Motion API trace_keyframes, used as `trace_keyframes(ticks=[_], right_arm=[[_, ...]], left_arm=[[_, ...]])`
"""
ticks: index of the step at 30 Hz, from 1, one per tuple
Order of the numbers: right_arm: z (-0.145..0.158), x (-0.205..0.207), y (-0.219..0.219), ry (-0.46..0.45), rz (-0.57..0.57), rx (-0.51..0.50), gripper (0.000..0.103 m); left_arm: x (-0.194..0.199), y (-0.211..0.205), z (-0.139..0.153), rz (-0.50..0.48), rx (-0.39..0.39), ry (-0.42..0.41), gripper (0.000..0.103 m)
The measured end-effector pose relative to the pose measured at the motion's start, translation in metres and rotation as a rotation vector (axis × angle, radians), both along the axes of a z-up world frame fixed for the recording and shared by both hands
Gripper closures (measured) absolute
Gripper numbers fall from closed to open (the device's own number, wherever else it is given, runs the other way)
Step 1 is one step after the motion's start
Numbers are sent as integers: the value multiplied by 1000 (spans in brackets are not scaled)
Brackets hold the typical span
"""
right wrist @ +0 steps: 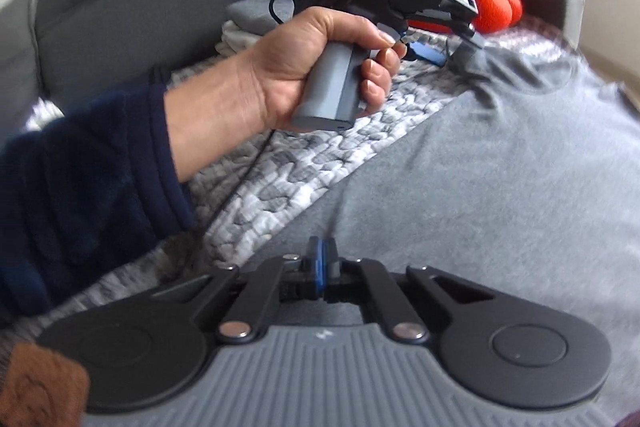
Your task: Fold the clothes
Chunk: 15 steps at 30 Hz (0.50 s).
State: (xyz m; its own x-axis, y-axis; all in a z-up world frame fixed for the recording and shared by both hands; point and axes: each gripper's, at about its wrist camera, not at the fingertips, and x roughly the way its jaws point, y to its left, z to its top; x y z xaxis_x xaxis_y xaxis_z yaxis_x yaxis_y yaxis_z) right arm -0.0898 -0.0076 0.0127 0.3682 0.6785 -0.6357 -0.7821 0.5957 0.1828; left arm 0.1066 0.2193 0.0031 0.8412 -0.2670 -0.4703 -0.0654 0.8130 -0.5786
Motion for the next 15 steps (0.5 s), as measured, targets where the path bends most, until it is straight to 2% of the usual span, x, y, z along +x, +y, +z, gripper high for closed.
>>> trace_keyframes(ticks=[2, 3, 5, 7, 8, 12, 15], right_arm=[[0, -1, -3, -9, -16, 3, 103], [0, -1, -4, -21, -27, -4, 103], [0, 2, -8, 18, -24, 25, 103], [0, 1, -10, 30, -18, 40, 101], [0, 2, -11, 25, -23, 38, 100], [3, 9, -27, 16, -94, 71, 98], [8, 20, -48, -7, -183, 103, 93]], left_arm=[[1, -1, -1, 12, 12, -8, 51], [1, -3, -1, 16, 30, -9, 54], [5, -8, -3, 12, 70, 11, 64], [9, -12, -5, 9, 108, 34, 79], [9, -11, -6, 10, 115, 36, 80], [8, -4, -8, 30, 98, 34, 91], [6, 3, -13, 22, 80, 40, 92]])
